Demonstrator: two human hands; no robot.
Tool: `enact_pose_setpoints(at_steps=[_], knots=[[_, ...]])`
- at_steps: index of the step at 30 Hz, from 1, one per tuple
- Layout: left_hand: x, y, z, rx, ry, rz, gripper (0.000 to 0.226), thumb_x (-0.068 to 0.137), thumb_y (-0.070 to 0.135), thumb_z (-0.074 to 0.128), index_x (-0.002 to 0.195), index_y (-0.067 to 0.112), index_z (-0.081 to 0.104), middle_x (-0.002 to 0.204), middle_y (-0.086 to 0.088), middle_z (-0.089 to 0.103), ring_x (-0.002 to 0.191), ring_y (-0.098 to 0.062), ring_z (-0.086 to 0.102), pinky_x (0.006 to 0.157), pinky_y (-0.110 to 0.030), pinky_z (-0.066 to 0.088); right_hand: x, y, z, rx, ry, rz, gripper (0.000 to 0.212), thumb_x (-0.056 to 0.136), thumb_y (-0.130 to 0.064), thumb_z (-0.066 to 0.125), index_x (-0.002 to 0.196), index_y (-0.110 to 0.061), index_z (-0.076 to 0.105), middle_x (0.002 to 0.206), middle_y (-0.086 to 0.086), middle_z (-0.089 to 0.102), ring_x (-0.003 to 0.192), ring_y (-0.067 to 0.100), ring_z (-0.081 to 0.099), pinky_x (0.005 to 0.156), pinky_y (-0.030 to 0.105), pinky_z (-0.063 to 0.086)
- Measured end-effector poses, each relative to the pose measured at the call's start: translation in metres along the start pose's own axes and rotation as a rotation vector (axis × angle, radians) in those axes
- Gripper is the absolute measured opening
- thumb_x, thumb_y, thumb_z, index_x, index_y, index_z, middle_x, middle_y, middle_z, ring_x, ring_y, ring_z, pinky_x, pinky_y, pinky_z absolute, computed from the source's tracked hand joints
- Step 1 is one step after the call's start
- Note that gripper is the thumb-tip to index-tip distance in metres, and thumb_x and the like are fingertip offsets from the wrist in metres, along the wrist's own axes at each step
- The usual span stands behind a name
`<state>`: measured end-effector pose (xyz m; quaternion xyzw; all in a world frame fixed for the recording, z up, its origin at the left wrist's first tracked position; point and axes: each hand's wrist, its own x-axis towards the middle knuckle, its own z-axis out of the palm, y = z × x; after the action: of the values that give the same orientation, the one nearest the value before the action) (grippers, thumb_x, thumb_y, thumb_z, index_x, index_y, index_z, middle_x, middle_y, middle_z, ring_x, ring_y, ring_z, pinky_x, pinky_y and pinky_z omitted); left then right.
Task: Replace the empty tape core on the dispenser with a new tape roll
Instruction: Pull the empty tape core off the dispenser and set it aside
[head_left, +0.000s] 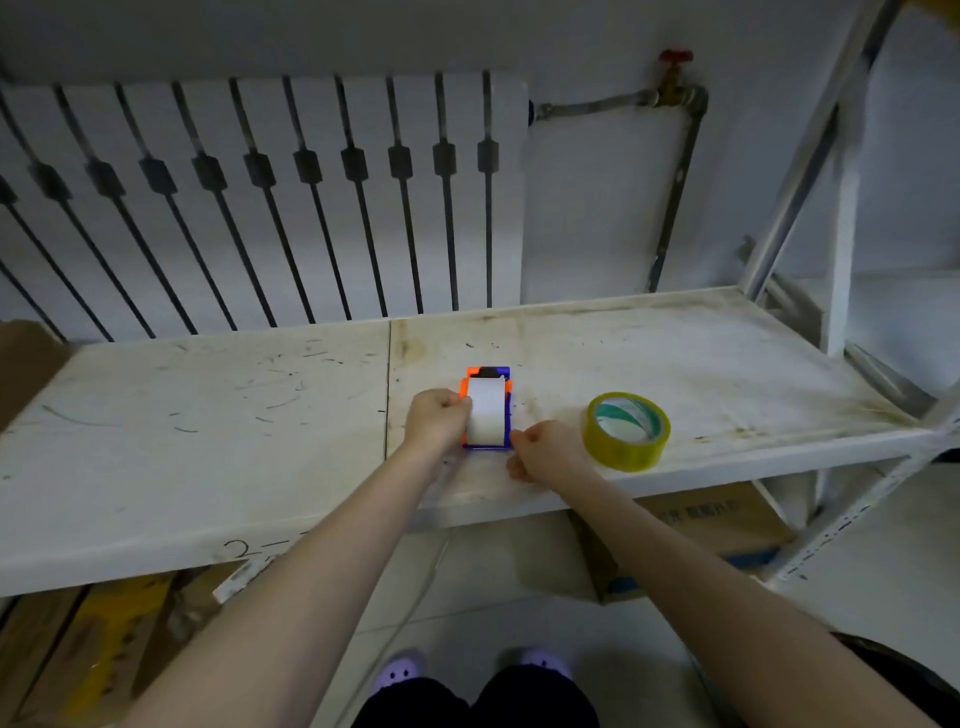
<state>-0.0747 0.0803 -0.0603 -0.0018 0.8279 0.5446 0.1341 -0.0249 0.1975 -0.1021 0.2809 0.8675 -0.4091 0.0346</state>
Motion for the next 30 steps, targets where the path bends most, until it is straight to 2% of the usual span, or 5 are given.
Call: enact_pose_setpoints(at_steps=[6,13,16,22,30], knots=[[-0.01,0.022,-0.014,-0.229,0.026,-0.067,0.032,0.094,0.007,0.05,0.064,0.017,0.045,0.068,0.0,0.046,0.061,-0.016,0.044,0.04,-0.015,0.037,-0.003,-0.002,0.0,0.437,-0.063,0.167,0.01,0.087,-0.009,0.06,0.077,-0.008,0.061,0.071,0.007,0.068,0.067,0.015,0.068,0.064,0.022,0.056],[-0.029,0.039,-0.039,-0.33,0.049,-0.023,0.006,0.092,0.013,0.055,0.096,0.01,0.058,0.081,-0.003,0.056,0.07,-0.014,0.05,0.06,-0.025,0.039,-0.025,-0.002,-0.011,0.394,0.104,-0.057,0.021,0.081,-0.019,0.07,0.099,-0.014,0.062,0.094,0.002,0.064,0.096,0.018,0.062,0.068,0.02,0.049],[-0.043,0.039,-0.039,-0.349,0.059,0.016,0.022,0.092,0.013,0.056,0.112,0.006,0.059,0.092,-0.005,0.057,0.085,-0.019,0.053,0.072,-0.026,0.042,-0.05,-0.019,-0.023,0.449,0.279,-0.311,0.007,0.09,-0.025,0.058,0.092,-0.019,0.058,0.086,-0.005,0.062,0.09,0.013,0.061,0.062,0.016,0.047],[-0.065,0.037,-0.041,-0.297,-0.019,0.117,0.024,0.093,0.012,0.054,0.069,0.015,0.057,0.075,-0.001,0.058,0.07,-0.011,0.052,0.058,-0.021,0.038,-0.081,-0.034,-0.033,0.254,0.329,-0.496,0.021,0.079,-0.036,0.07,0.088,-0.02,0.059,0.082,-0.003,0.064,0.077,0.013,0.06,0.068,0.025,0.053],[-0.08,0.024,-0.057,-0.31,-0.103,0.16,0.008,0.088,0.011,0.061,0.082,0.015,0.064,0.082,-0.003,0.065,0.077,-0.015,0.057,0.064,-0.024,0.041,-0.094,-0.027,-0.041,0.277,0.235,-0.549,0.011,0.082,-0.023,0.069,0.088,-0.022,0.06,0.089,-0.004,0.065,0.087,0.013,0.062,0.068,0.019,0.053]])
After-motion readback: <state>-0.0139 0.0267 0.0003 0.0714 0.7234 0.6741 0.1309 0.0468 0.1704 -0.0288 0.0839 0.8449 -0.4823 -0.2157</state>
